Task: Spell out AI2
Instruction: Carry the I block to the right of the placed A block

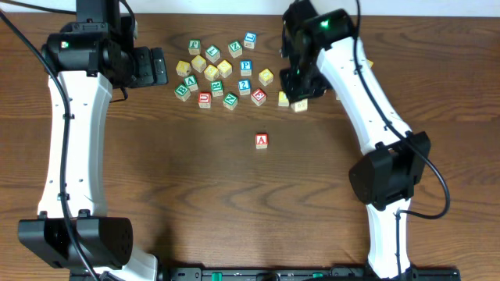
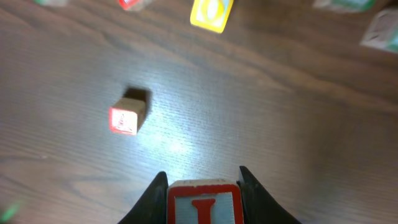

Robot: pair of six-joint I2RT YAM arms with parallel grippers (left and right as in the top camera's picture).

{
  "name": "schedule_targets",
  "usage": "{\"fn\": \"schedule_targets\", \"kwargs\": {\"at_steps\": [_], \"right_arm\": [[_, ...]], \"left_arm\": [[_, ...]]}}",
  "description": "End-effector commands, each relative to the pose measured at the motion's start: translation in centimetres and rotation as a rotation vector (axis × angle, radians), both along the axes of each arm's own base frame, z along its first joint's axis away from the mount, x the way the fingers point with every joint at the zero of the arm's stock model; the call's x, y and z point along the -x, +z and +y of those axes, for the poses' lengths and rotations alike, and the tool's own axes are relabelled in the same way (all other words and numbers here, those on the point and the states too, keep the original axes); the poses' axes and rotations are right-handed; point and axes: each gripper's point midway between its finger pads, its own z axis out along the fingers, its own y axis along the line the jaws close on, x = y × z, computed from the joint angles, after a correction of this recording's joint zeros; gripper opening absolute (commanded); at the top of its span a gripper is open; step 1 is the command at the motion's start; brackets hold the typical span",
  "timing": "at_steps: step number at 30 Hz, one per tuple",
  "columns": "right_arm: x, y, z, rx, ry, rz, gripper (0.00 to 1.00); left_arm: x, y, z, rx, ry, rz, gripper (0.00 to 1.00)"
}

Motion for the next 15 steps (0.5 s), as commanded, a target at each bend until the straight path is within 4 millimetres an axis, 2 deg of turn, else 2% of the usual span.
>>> {"fn": "schedule_targets", "kwargs": {"at_steps": [1,11,15], "right_arm": [[1.4,-3.5,0.5,0.025,0.002,0.088,0.24],[1.7,-8.1,2.0,0.027,-0.043,0.077,0.23],[1.9,-9.8,1.7,0.093,-0.111,0.052,0.21]], "left_arm": [[-0.2,0.0,0.1,0.005,0.01,-0.004,0.98],[-0.2,0.0,0.1,0.005,0.01,-0.005,0.98],[-0.2,0.0,0.1,0.005,0.01,-0.005,0.98]]}}
